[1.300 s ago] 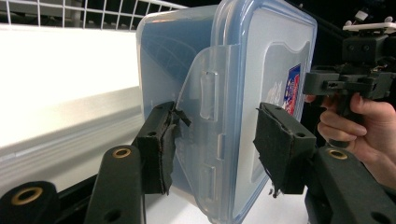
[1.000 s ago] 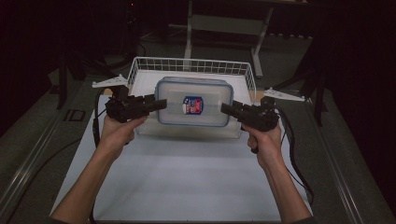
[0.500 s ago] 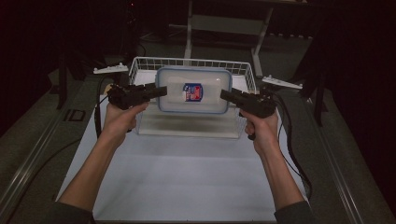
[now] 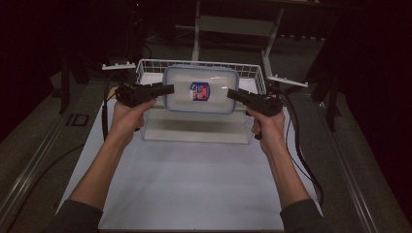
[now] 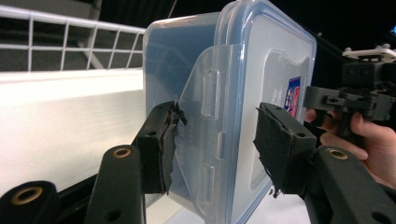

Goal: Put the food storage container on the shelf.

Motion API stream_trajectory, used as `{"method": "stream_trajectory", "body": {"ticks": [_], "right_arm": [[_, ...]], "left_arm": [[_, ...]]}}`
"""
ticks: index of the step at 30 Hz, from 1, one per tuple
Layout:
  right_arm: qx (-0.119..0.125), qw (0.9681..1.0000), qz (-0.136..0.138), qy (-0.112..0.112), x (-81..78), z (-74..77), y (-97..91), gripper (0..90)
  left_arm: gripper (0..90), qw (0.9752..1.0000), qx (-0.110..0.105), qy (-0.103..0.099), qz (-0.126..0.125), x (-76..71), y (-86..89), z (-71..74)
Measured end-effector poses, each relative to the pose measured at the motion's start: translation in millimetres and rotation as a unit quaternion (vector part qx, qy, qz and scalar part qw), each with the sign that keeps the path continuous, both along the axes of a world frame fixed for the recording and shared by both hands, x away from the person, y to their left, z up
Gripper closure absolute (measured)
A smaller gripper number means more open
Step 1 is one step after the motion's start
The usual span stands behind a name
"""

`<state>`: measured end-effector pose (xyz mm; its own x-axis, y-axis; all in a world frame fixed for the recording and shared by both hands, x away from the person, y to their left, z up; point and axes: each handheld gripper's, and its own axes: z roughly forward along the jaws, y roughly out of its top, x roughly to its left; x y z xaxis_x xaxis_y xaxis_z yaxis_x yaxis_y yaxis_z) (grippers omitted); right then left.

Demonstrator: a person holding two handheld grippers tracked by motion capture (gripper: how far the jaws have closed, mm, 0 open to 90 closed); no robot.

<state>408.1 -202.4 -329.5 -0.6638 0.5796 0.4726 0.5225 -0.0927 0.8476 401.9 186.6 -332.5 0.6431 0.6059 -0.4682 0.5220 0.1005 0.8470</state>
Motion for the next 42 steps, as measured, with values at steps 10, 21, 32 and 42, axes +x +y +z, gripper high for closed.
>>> {"method": "stream_trajectory", "body": {"ticks": [10, 21, 32, 42], "right_arm": [[0.014, 0.9997, -0.016, 0.012, 8.0, -3.8, 4.5, 51.4], [-0.012, 0.9985, -0.048, 0.025, 17.0, -4.7, 10.1, 53.1], [-0.002, 0.9965, -0.079, 0.027, 19.3, -8.4, 14.4, 43.9], [-0.051, 0.9960, -0.067, -0.029, 3.2, 2.9, 2.3, 45.7]], "left_arm": [[48.5, 0.9993, -0.015, 0.008, 0.034, 6.3, -0.3, -0.2], [46.5, 0.9969, -0.024, 0.016, 0.073, 13.6, -3.6, -2.9], [55.9, 0.9898, 0.029, 0.001, 0.139, 17.6, -7.6, -0.6], [55.5, 0.9894, 0.070, -0.044, 0.120, -4.2, -2.7, 11.1]]}}
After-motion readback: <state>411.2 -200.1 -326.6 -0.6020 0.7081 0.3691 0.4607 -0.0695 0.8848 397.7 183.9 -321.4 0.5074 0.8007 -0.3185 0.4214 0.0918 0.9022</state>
